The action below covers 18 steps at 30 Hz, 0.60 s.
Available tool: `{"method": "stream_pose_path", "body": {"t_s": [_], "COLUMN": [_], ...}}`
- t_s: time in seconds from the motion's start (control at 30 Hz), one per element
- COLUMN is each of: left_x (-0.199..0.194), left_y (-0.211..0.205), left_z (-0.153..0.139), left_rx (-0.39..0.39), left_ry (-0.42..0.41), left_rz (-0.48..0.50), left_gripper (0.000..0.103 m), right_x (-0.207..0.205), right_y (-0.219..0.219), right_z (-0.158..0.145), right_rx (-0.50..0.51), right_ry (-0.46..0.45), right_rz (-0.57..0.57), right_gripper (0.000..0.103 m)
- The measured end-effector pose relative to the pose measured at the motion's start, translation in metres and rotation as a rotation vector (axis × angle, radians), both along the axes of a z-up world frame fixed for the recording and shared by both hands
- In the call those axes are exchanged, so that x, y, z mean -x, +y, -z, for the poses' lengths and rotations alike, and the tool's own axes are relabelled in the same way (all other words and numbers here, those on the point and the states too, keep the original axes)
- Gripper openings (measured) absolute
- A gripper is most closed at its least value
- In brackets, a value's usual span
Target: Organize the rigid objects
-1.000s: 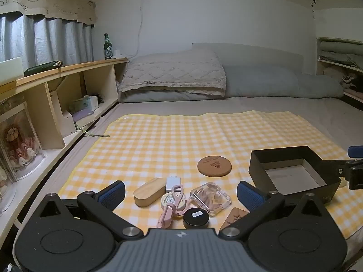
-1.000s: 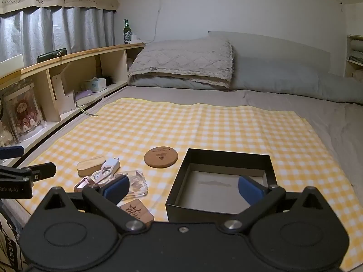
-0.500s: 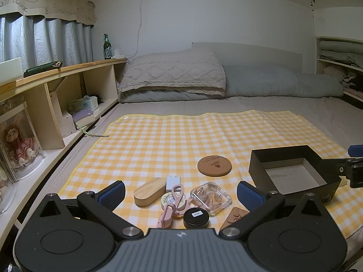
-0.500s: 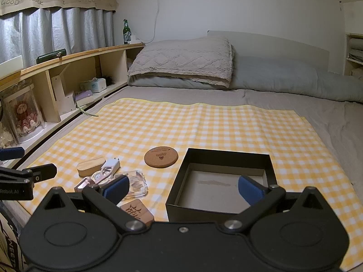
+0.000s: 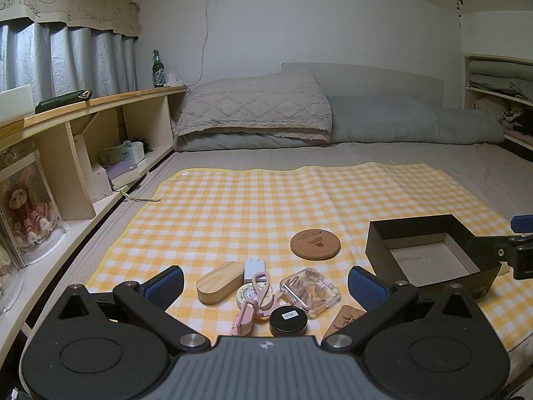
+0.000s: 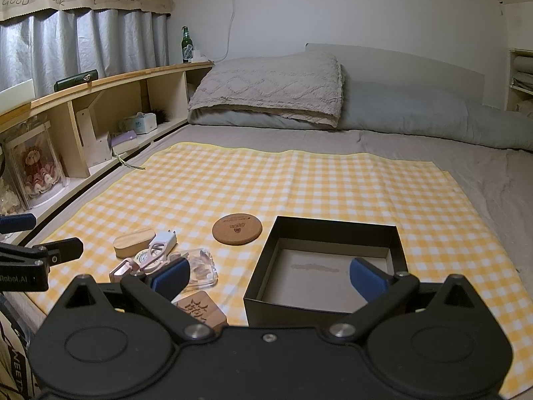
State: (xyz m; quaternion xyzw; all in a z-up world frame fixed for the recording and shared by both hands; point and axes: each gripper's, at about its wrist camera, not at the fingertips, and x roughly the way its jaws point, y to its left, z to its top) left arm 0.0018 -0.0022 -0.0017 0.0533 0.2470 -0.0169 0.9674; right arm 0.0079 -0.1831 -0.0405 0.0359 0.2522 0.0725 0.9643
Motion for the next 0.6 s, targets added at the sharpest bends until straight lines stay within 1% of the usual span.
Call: {"method": "stream_pose_path", "body": {"t_s": [0.6], "left_x": [0.0], "left_y": [0.0], "left_z": [0.0], "left_rx": [-0.001], "left_ry": [0.0], "left_rz": [0.0], "left_gripper": [0.103], "right_x": [-0.0007], "right_y": [0.0005], "right_z": [0.0002], "right_rx": [0.001], "right_ry": [0.004], "right_rz": [-0.001], "right_gripper": [0.103]}}
